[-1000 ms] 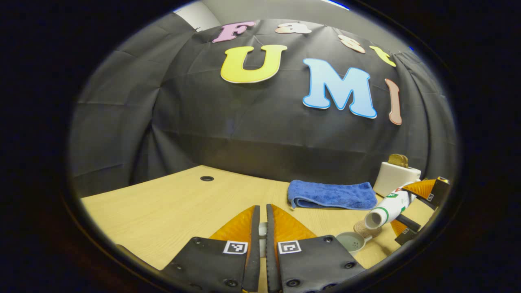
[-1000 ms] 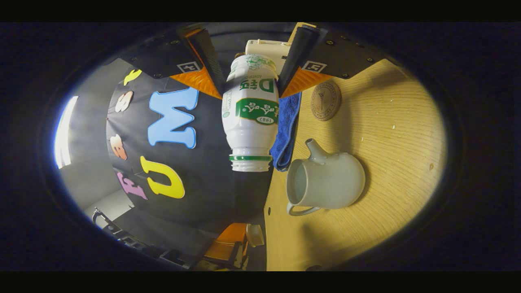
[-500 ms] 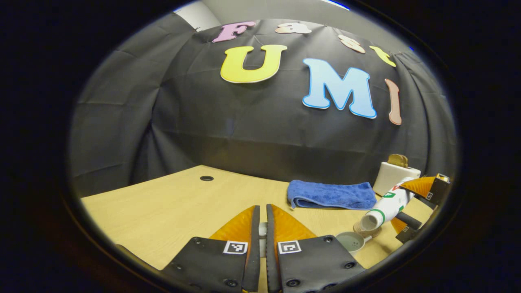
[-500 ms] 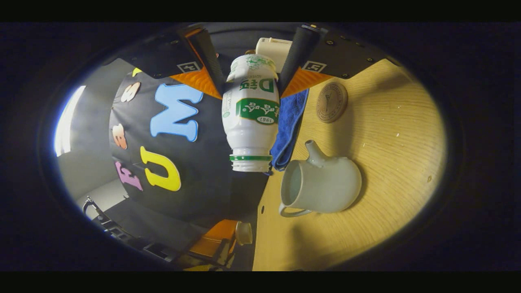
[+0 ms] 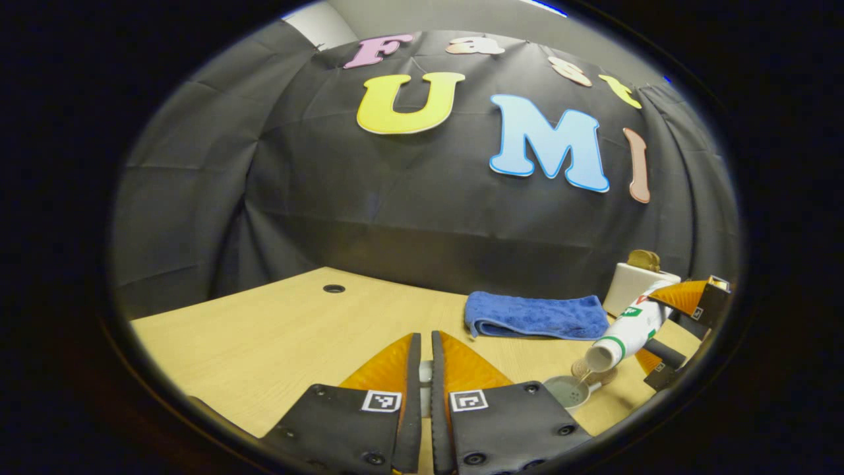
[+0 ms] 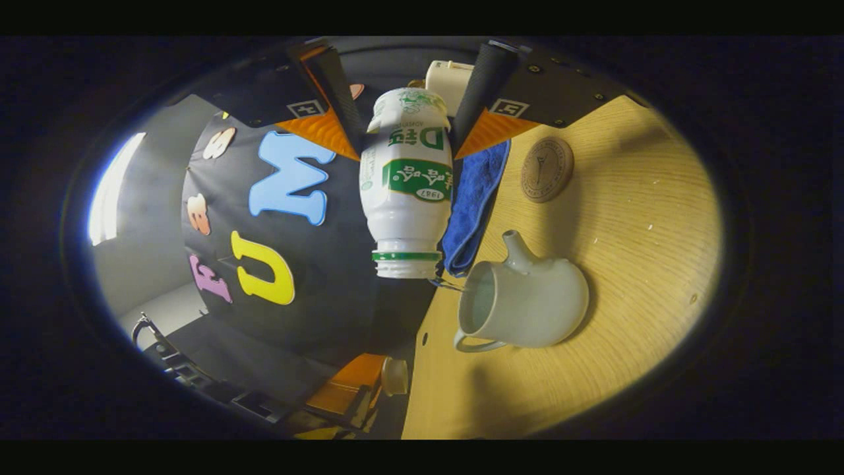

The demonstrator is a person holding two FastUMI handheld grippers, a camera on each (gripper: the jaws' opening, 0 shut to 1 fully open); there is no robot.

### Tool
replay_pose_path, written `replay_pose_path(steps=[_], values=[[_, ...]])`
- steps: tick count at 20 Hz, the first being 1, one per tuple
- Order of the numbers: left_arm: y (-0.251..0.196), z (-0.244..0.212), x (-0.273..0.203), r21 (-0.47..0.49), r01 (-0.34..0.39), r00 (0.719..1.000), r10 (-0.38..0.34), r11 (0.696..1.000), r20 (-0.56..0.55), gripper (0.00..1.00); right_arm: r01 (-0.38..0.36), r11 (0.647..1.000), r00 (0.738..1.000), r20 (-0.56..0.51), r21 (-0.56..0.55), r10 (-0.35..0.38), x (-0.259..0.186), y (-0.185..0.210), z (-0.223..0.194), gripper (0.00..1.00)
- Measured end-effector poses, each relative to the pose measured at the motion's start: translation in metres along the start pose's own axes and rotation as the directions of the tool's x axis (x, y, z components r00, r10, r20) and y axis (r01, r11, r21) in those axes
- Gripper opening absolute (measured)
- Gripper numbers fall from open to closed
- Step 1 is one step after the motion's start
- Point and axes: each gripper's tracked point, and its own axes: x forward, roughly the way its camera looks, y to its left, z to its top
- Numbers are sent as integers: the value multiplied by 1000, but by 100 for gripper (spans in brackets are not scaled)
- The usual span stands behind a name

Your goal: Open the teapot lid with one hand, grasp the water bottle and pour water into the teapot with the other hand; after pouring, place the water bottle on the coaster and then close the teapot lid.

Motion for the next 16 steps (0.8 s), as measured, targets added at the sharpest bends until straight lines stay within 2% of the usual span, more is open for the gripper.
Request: replay_pose_path(steps=[1,3,4,7,8,9,11,12,16], values=[[0,0,0,0,1,1000,-1,1000,-1,13,4,1000,1000,1,-4,-4,0,0,0,75],[0,-1,-1,0,0,1000,0,1000,-2,17,10,1000,1000,2,-12,-10,0,0,-1,75],[0,-1,0,0,1,1000,-1,1000,-2,13,13,1000,1000,4,-16,-12,0,-1,0,75],[0,-1,1,3,-2,1000,2,1000,-3,13,18,999,1000,9,-29,-18,-2,-3,3,75],[1,0,0,3,-2,1000,2,1000,-2,17,21,999,1000,11,-34,-21,-3,-5,4,75],[1,-1,0,2,-1,1000,1,1000,-2,10,24,999,1000,12,-38,-24,-2,-6,4,75],[0,-1,1,1,2,1000,-2,1000,-2,10,29,999,999,15,-44,-29,-1,-8,3,75],[0,0,0,1,1,1000,-1,1000,-3,13,32,998,999,16,-48,-31,0,-9,3,75],[0,0,-1,-1,1,1000,-1,1000,-4,13,43,997,999,19,-63,-42,2,-11,1,75]])
